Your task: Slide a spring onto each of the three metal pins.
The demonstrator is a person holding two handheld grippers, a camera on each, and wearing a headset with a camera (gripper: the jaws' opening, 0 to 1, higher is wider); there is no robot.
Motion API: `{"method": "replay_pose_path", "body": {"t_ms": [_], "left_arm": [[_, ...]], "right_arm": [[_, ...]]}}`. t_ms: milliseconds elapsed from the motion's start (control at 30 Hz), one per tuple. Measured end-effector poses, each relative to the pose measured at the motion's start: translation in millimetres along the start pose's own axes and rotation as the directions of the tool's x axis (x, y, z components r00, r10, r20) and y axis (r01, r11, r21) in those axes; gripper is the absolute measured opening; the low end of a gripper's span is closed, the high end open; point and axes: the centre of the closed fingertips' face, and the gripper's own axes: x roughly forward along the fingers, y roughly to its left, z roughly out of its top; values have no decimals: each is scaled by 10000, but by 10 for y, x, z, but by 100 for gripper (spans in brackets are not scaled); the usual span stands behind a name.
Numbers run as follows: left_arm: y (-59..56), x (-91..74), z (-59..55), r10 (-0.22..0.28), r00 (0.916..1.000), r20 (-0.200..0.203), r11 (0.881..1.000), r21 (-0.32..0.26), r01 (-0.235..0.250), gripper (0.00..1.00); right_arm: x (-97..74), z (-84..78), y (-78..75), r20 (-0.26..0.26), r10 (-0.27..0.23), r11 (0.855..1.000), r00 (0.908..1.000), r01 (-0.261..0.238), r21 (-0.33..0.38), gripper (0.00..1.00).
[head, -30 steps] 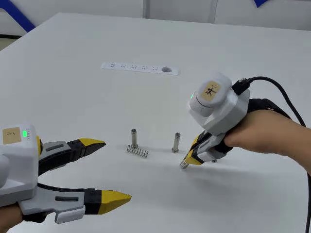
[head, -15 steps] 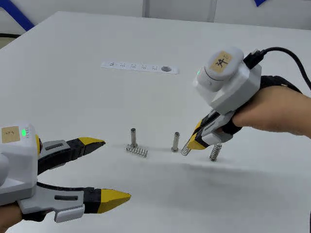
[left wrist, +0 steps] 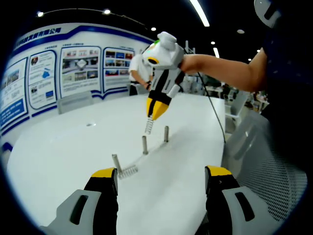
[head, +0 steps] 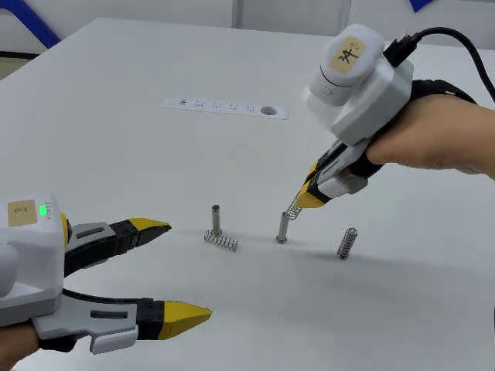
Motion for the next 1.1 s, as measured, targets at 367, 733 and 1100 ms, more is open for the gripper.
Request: {"method": "replay_pose_path", "body": {"t_ms": [367,733,1100], "left_arm": [[7,3,-7,8,10000,-12,10000,-35,-8,74],[15,2,-9,35,10000,-17,10000,-76,-35,74],[14,5,-15,22,10000,-49,10000,-87,-22,74]], "right_arm": [[93,-5,-60,-462,244,9997,9986,-247,-54,11],[204,-22,-19,-916,532,9984,9944,-545,-123,11],[400,-61,-9,-1208,873,9961,9888,-854,205,11]]}}
